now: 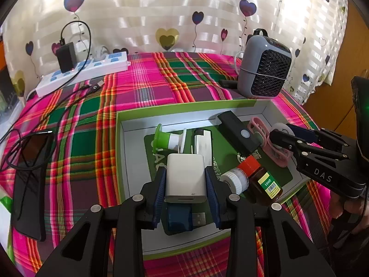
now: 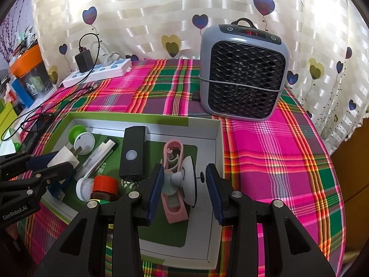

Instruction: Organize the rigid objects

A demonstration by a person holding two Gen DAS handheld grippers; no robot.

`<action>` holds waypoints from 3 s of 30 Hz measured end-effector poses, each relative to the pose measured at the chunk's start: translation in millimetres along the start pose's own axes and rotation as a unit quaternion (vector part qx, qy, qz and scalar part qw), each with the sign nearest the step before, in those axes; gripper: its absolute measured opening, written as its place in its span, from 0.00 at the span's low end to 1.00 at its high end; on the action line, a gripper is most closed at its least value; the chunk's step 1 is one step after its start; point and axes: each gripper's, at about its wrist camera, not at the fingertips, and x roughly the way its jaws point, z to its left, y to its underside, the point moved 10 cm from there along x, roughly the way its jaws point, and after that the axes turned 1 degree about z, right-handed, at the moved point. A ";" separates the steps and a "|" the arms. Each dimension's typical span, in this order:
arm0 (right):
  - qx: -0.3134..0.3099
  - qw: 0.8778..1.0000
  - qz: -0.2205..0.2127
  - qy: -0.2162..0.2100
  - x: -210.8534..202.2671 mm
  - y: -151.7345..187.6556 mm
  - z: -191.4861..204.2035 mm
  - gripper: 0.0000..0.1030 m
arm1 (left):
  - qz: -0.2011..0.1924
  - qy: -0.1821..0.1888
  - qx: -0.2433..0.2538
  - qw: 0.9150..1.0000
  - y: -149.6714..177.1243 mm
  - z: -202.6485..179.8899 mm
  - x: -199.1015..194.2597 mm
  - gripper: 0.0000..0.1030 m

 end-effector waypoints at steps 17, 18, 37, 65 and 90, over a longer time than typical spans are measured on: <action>-0.001 1.000 0.001 0.003 -0.4 1.2 1.2 0.38 | -0.004 0.001 -0.007 1.000 -0.4 0.9 -2.6 0.35; -0.002 1.000 0.001 0.003 -0.4 1.0 1.2 0.38 | -0.006 0.000 -0.007 1.000 -1.0 1.5 -4.4 0.35; 0.008 1.000 -0.028 -0.006 -33.9 11.6 12.7 0.46 | -0.027 -0.020 -0.006 0.999 17.8 -15.3 -47.0 0.36; 0.001 1.000 0.008 -0.004 -70.8 96.2 43.5 0.46 | 0.014 -0.064 -0.023 0.998 110.5 -30.3 -68.4 0.36; 0.024 0.999 0.030 0.029 -71.9 127.0 27.5 0.51 | 0.015 -0.116 -0.028 0.993 129.7 -38.1 -67.4 0.38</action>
